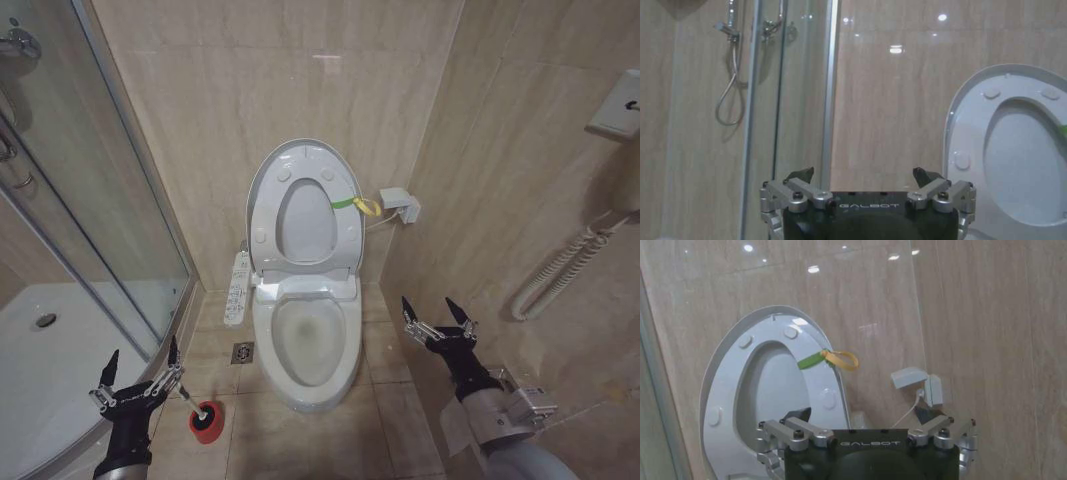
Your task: Open the toilet lid, clean the toilet bowl with a toilet brush, close the toilet lid, and flush.
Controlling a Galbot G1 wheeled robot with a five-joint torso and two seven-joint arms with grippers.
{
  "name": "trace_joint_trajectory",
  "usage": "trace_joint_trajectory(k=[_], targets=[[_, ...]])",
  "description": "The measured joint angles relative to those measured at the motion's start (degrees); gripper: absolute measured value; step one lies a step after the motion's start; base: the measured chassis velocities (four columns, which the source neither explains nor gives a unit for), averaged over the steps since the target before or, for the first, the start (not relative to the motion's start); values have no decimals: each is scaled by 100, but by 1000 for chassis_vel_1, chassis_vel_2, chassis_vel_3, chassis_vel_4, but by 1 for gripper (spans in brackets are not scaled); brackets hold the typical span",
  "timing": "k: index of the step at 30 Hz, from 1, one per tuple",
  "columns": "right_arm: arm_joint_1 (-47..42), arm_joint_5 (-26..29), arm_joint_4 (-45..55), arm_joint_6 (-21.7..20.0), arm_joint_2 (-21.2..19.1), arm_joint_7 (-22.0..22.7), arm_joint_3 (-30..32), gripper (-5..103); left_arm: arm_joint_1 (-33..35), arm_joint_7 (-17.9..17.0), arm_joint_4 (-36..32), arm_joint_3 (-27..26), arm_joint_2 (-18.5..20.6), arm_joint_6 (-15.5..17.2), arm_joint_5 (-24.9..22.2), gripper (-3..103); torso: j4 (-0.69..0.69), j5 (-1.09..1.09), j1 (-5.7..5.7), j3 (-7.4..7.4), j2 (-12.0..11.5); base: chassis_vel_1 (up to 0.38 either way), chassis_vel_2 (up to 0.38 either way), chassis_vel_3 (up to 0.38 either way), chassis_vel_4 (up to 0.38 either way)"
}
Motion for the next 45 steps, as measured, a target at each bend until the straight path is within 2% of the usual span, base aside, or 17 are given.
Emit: trace_joint_trajectory(k=[5,8,12,14,17,20,23,35,45], targets=[[0,0,0,0,0,0,0,100,24,9,-34,-9,91,238,-111,96,0,-1,0,0,0,0,0,0,0],[0,0,0,0,0,0,0,100,69,-203,-194,-82,245,678,-352,96,0,-1,0,0,0,0,0,0,0],[0,0,0,0,0,0,0,100,90,-248,-253,-213,372,872,-519,96,1,-1,0,0,0,0,0,0,0],[0,0,0,0,0,0,0,100,103,-128,-257,-308,480,916,-591,96,0,-1,0,0,0,0,0,0,0],[0,0,0,0,0,0,0,100,122,102,-254,-355,563,891,-611,96,0,-1,0,0,0,0,0,0,0],[0,0,0,0,0,0,0,100,102,651,-47,-474,628,545,-541,97,0,-2,0,0,0,0,0,0,0],[0,0,0,0,0,0,0,100,76,790,51,-515,625,436,-506,97,0,-1,0,0,0,0,0,0,0],[0,0,0,0,0,0,0,100,26,613,94,-400,541,480,-551,96,0,-1,0,0,0,0,0,0,0],[0,0,0,0,0,0,0,100,57,602,-22,-464,551,481,-558,98,0,-1,0,0,0,0,0,0,0]])
